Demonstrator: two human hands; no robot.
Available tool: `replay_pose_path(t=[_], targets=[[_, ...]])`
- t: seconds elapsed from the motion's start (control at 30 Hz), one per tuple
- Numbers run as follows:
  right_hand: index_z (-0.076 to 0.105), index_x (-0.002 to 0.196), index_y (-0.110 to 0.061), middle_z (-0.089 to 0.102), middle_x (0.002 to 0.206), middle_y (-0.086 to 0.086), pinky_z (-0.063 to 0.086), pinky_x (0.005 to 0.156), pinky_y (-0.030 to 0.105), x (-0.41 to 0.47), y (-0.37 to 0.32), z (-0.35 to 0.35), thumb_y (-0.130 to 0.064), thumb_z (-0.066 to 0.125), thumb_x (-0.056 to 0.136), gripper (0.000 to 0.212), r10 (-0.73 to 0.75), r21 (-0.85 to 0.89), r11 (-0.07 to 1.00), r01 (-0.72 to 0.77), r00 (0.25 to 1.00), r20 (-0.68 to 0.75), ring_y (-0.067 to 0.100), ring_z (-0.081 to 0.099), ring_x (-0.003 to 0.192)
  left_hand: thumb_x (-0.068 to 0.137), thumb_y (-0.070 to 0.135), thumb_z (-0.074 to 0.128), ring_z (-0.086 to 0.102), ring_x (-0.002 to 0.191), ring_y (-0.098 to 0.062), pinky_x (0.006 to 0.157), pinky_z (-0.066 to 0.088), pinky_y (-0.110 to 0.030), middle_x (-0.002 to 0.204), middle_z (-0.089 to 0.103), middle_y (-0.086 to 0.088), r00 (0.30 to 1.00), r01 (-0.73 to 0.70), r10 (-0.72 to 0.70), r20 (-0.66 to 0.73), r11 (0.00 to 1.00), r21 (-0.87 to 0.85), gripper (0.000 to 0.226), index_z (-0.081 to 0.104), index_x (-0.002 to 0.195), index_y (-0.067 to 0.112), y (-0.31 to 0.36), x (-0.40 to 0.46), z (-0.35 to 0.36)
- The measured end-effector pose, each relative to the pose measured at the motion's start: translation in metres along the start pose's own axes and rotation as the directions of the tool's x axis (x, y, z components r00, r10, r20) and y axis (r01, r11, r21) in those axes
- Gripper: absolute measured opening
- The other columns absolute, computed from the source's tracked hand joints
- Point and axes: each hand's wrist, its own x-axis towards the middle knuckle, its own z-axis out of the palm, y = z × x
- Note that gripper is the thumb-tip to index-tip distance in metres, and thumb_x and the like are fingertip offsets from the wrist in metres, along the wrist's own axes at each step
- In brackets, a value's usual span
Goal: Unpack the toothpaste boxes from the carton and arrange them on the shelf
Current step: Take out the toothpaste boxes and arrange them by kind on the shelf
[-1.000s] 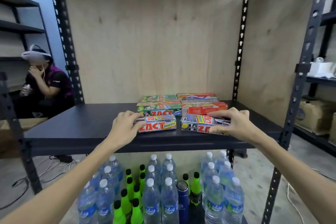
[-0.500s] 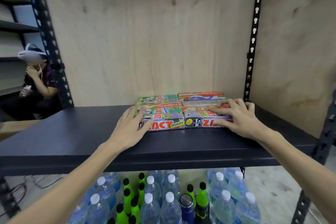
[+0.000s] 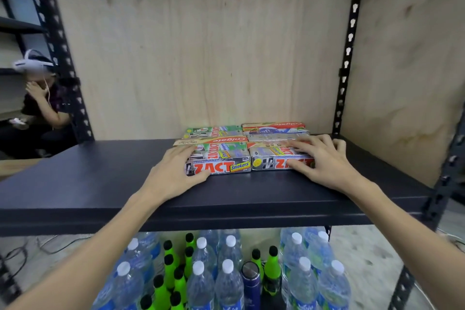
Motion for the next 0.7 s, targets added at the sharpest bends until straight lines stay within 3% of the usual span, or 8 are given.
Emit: replay_pose_path(t=[0.2,0.37,0.47,0.6,0.7], targets=[[0.042,0.145,-0.037,0.042,0.145,-0.008,0.024,0.101,0.039,-0.020,-0.018,-0.011,-0.080,0.040,0.084,0.075,0.015,0.013,1.000,-0.013,0.994,-0.104,0.017,0.032,0.127,0.082,0.061,0.067,0.037,0.141,-0.020,0.118,0.030,-0.042,0.154,0.043,0.000,0.993,-0.084,0.081,-0.088,0.996,-0.028,0.082,0.041,0.148,0.021,0.005,-0.010,-0.006],[0.044,0.143,-0.033,0.045,0.141,-0.010,0.026,0.099,0.036,-0.057,-0.054,-0.020,-0.075,0.046,0.085,0.071,0.112,0.218,0.973,-0.072,0.978,-0.177,0.016,0.033,0.125,0.087,0.052,0.063,0.043,0.134,-0.018,0.111,0.038,-0.040,0.146,0.050,0.005,0.963,-0.122,0.096,-0.253,0.989,-0.088,0.063,0.047,0.140,0.024,0.014,-0.038,-0.010],[0.042,0.144,-0.035,0.045,0.137,-0.010,0.030,0.099,0.037,-0.092,-0.094,-0.019,-0.065,0.056,0.088,0.065,0.162,0.329,0.942,-0.072,0.953,-0.255,0.017,0.036,0.120,0.093,0.048,0.058,0.042,0.135,-0.018,0.114,0.033,-0.036,0.145,0.049,0.004,0.926,-0.131,0.087,-0.368,0.987,-0.095,0.058,0.045,0.143,0.020,0.024,-0.081,-0.001],[0.045,0.144,-0.024,0.042,0.132,-0.001,0.025,0.104,0.025,-0.153,-0.162,0.004,-0.045,0.068,0.088,0.064,0.229,0.509,0.860,-0.024,0.911,-0.344,0.015,0.036,0.121,0.094,0.043,0.059,0.015,0.152,-0.015,0.124,0.008,-0.035,0.164,0.020,0.001,0.923,-0.158,0.114,-0.369,0.983,-0.091,0.075,0.026,0.154,0.013,0.019,-0.166,0.030],[0.040,0.145,-0.023,0.037,0.134,-0.002,0.033,0.109,0.027,-0.211,-0.205,0.049,-0.039,0.068,0.089,0.064,0.287,0.645,0.761,-0.072,0.929,-0.235,0.013,0.037,0.128,0.094,0.043,0.060,0.005,0.153,-0.012,0.124,0.008,-0.033,0.167,0.006,0.005,0.957,-0.102,0.064,-0.283,0.987,-0.123,0.083,0.015,0.158,0.014,-0.008,-0.235,0.067]])
